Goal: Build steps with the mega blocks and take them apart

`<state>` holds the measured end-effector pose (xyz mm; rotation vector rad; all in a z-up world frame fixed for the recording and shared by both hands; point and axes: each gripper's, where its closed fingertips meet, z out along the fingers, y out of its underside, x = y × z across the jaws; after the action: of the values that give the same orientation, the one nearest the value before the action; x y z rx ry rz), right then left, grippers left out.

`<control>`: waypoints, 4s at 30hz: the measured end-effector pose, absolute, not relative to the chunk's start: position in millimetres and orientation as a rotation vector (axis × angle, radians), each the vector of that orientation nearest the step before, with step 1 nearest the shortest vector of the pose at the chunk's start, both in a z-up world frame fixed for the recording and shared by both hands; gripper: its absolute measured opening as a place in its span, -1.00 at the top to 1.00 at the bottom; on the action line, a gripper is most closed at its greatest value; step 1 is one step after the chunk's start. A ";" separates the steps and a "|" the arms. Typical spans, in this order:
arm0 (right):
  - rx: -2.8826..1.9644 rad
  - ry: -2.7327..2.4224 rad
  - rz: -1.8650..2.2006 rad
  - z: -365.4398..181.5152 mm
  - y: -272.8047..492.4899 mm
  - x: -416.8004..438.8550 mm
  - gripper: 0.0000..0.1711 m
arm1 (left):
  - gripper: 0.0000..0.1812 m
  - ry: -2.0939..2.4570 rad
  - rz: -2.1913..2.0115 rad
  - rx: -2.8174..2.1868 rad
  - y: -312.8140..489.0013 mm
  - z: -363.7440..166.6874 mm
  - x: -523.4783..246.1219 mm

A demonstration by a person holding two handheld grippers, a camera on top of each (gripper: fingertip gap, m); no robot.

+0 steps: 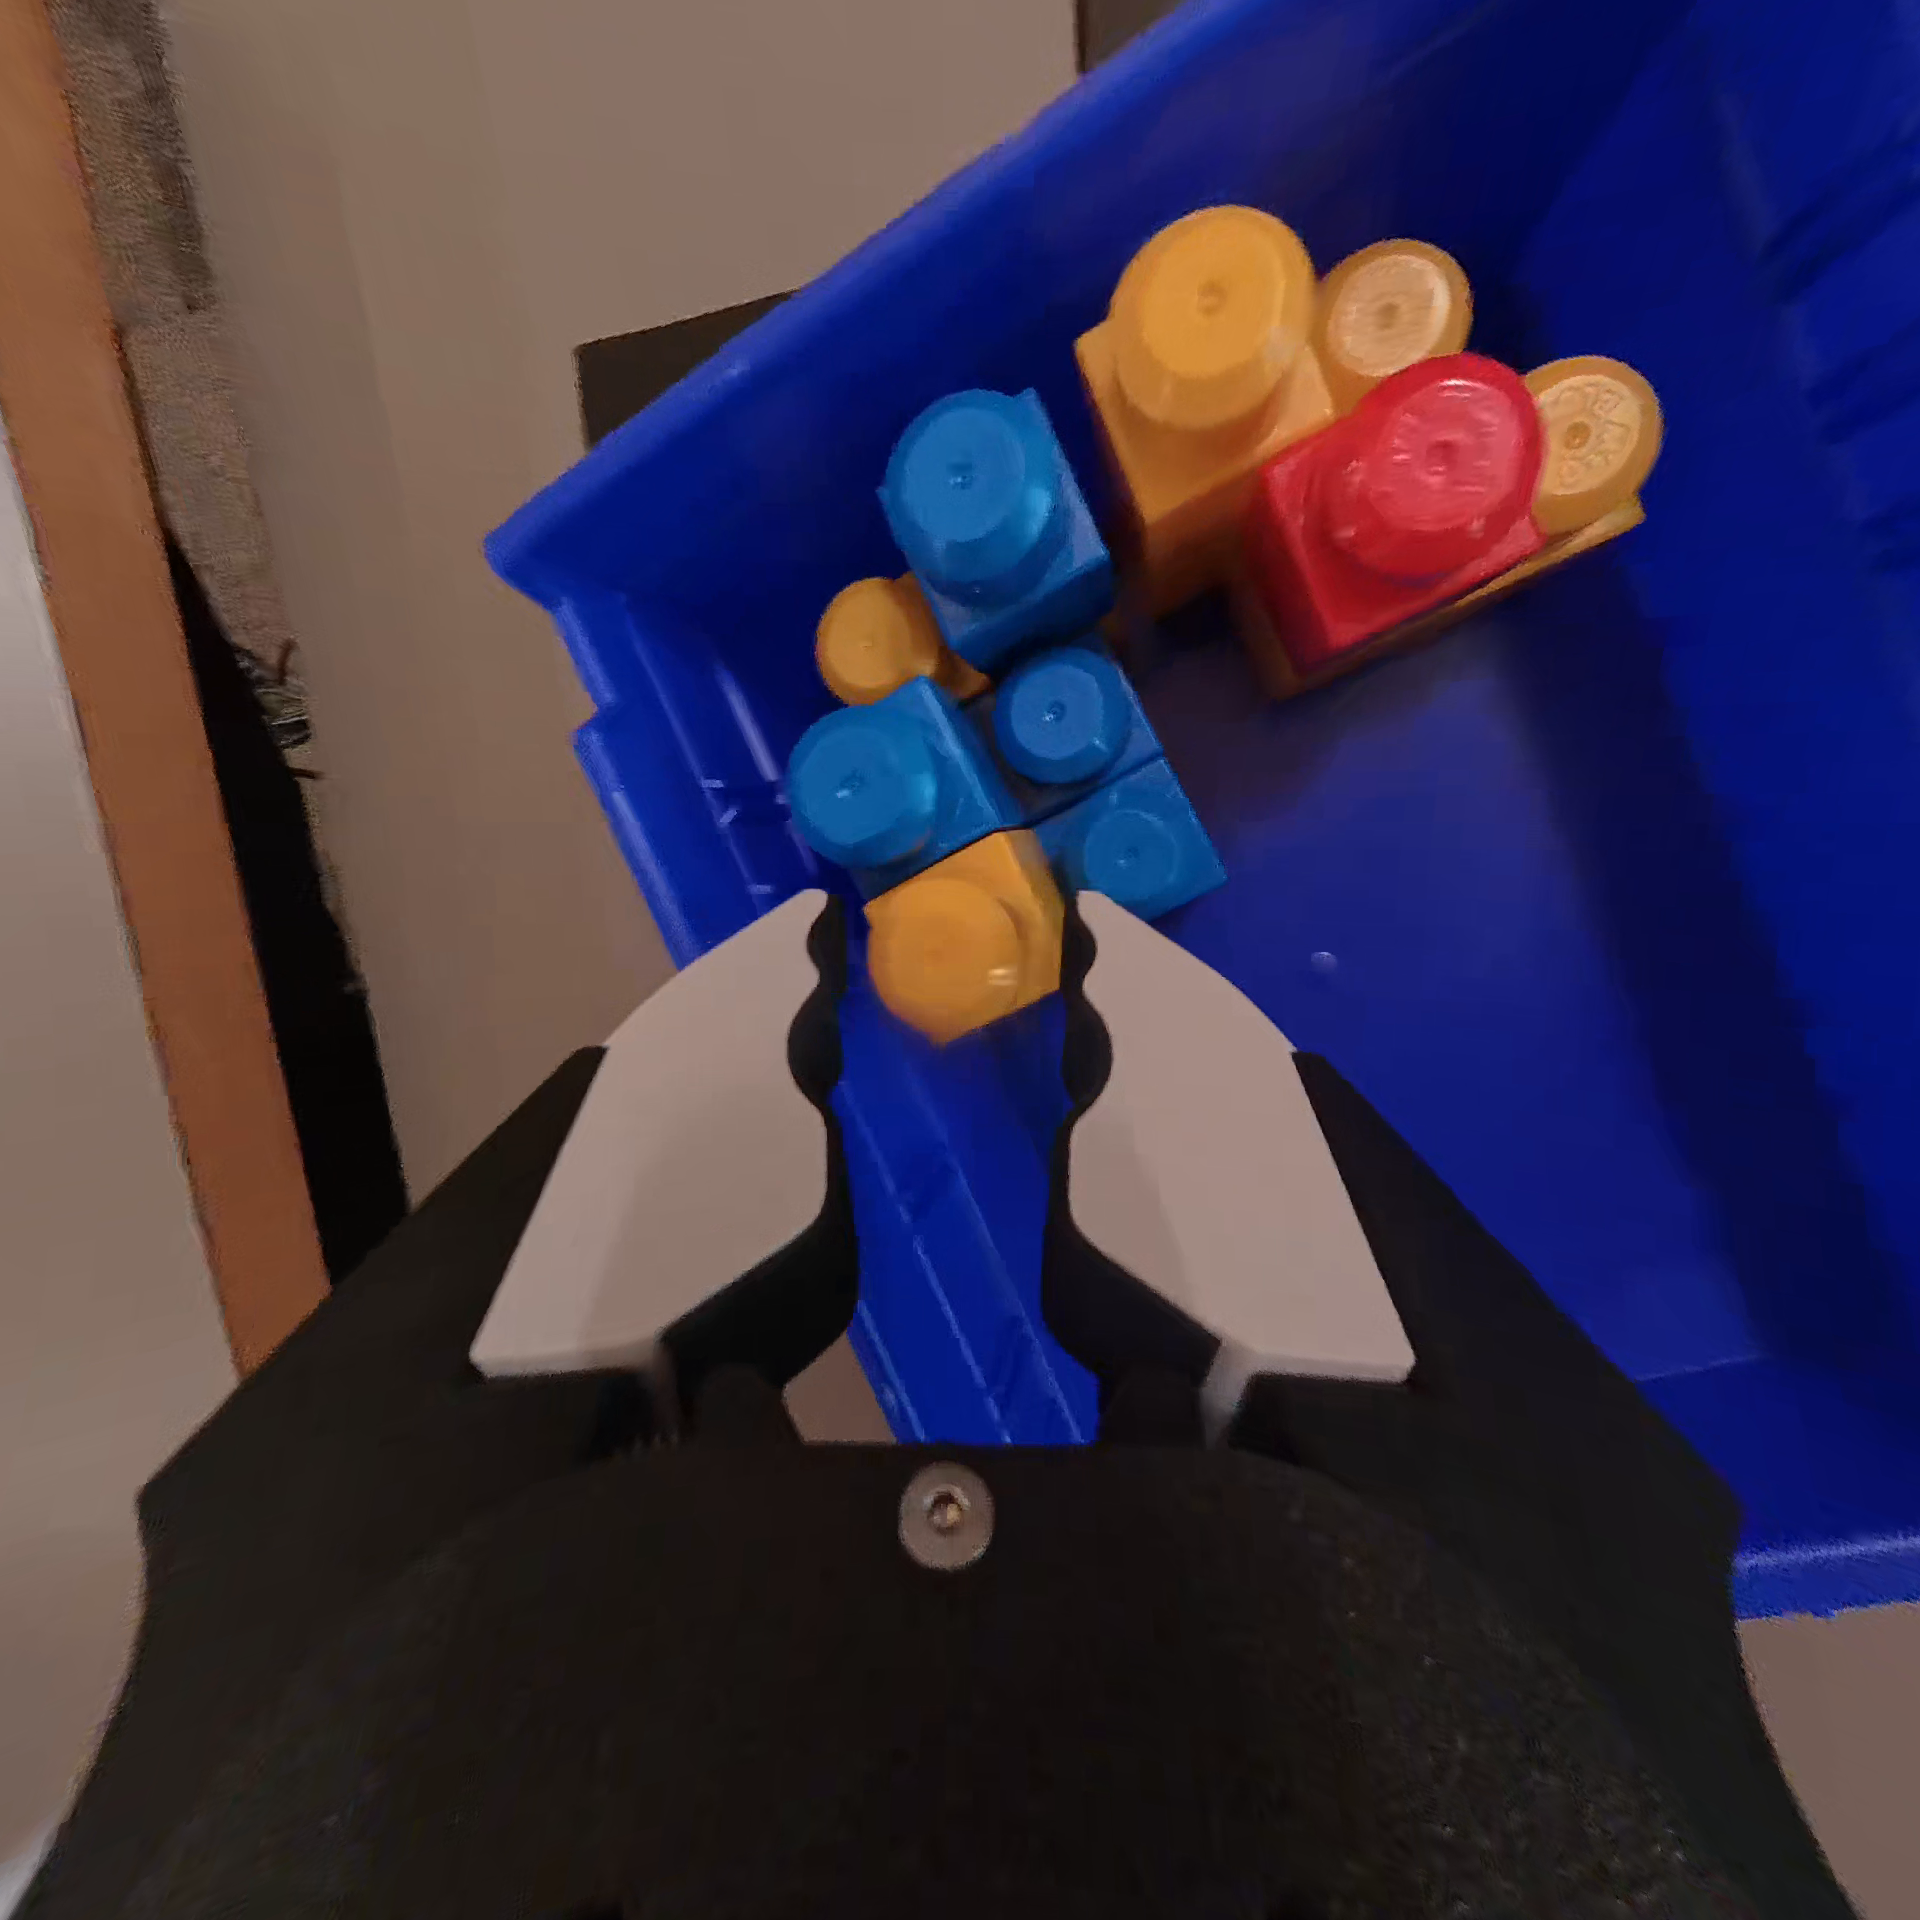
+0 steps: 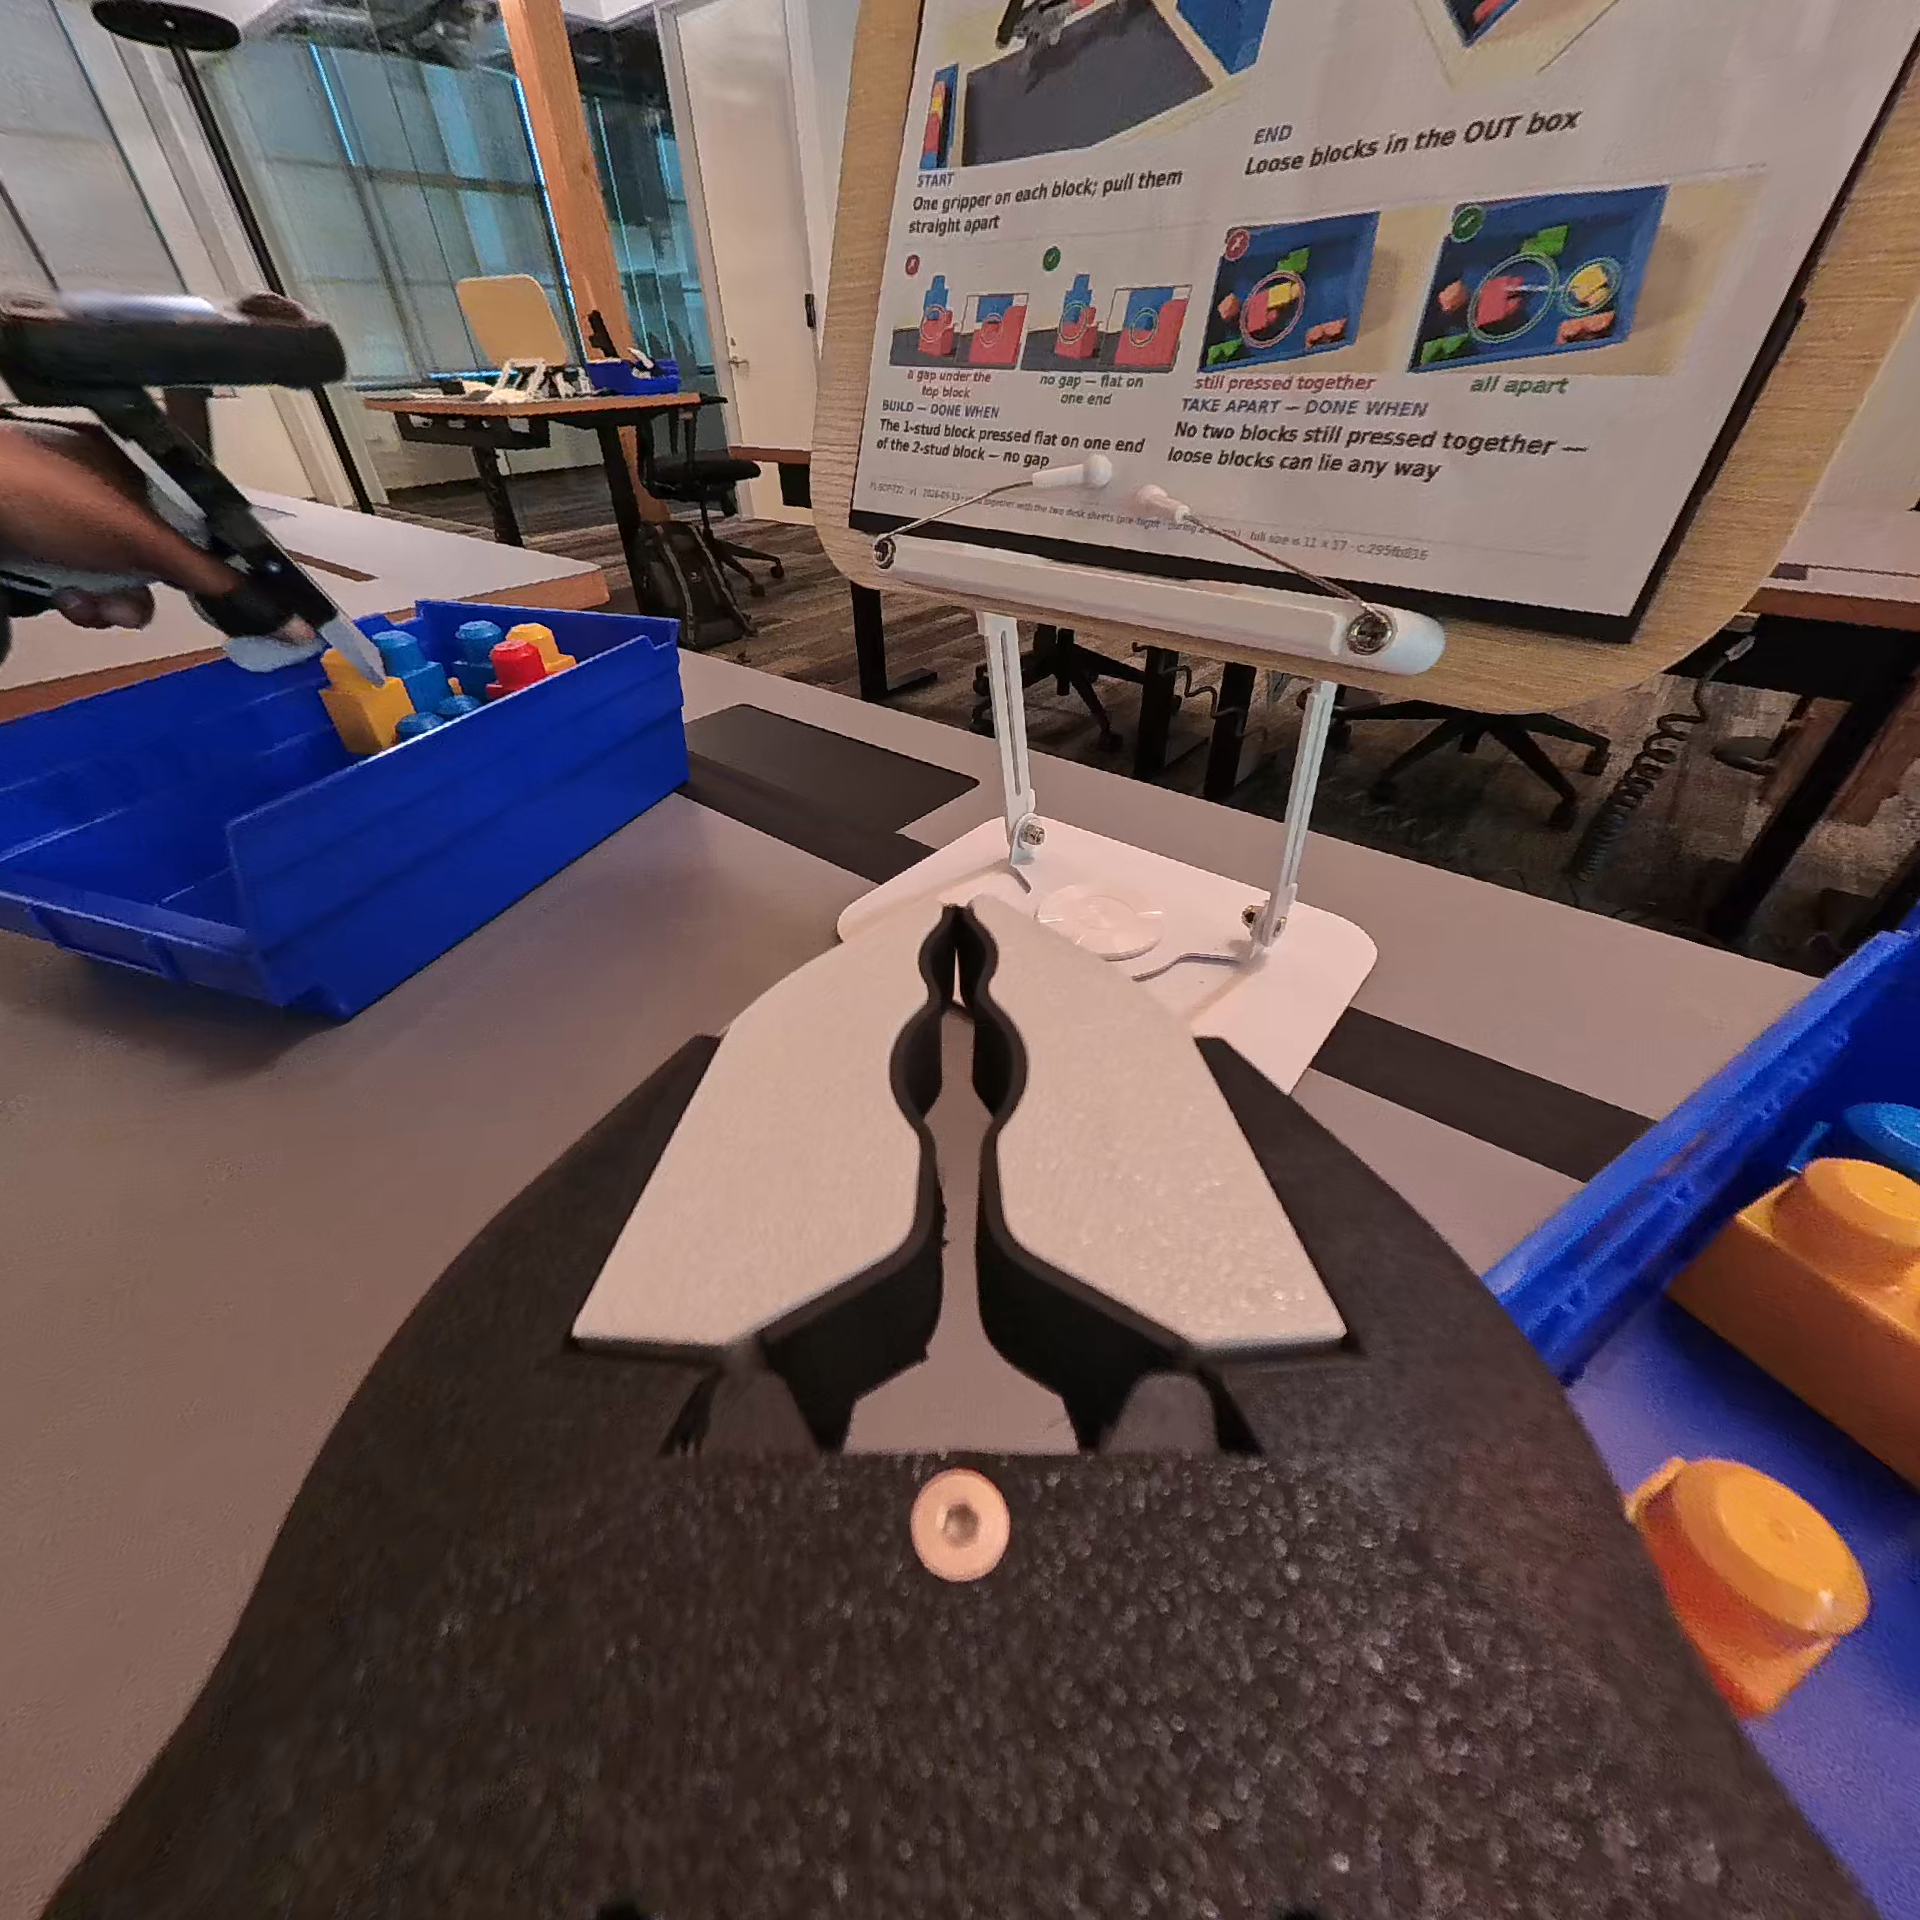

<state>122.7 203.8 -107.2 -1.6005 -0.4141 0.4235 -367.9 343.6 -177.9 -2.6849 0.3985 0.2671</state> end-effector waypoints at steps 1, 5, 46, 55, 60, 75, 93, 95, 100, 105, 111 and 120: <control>-1.601 -0.413 0.428 -107.4 203.8 122.6 1.00 | 0.56 0.405 0.257 -2.696 343.0 -181.0 -364.3; -1.603 -0.412 0.442 -107.8 203.4 122.6 1.00 | 0.54 0.426 0.313 -2.742 340.5 -198.0 -362.8; -1.272 -0.910 0.311 -86.2 139.0 -24.1 0.28 | 0.61 0.392 -1.737 -1.530 175.1 -55.7 -44.0; -1.270 -0.898 0.207 -88.6 142.1 -21.8 0.57 | 0.62 0.461 -1.686 -1.549 168.6 -57.8 -35.4; -1.291 -0.903 0.238 -92.3 144.2 -6.1 0.57 | 0.62 0.350 -1.705 -1.463 183.0 -38.0 -63.5; -1.303 -0.662 0.373 -72.7 160.7 51.3 0.57 | 0.62 0.997 -0.811 -1.758 178.2 -117.5 -38.6; -1.324 -0.621 0.477 -77.0 164.7 63.1 0.57 | 0.62 1.731 -0.950 -1.566 110.1 -230.2 -9.7; -1.327 -0.628 0.478 -78.2 164.6 61.7 0.57 | 0.62 1.733 -0.936 -1.558 110.8 -230.3 -10.0; -1.326 -0.640 0.496 -79.0 163.1 59.0 0.57 | 0.43 1.698 -0.937 -1.594 113.4 -223.9 -9.4; -1.274 -0.643 0.716 -69.8 149.0 44.3 0.57 | 0.43 1.467 -1.164 -1.448 110.9 -163.7 -3.9; -1.135 -0.622 1.162 -50.5 118.8 16.7 0.57 | 0.46 1.166 -1.471 -1.234 102.8 -99.9 -1.2; -1.102 -0.695 1.330 -56.2 99.6 -13.6 0.57 | 0.57 1.026 -1.526 -1.112 98.2 -66.4 -4.0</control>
<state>-13.6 99.6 -56.2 -1.1021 -0.6950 1.3303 -4.0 98.2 -66.4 -1.1120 1.0256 -1.5255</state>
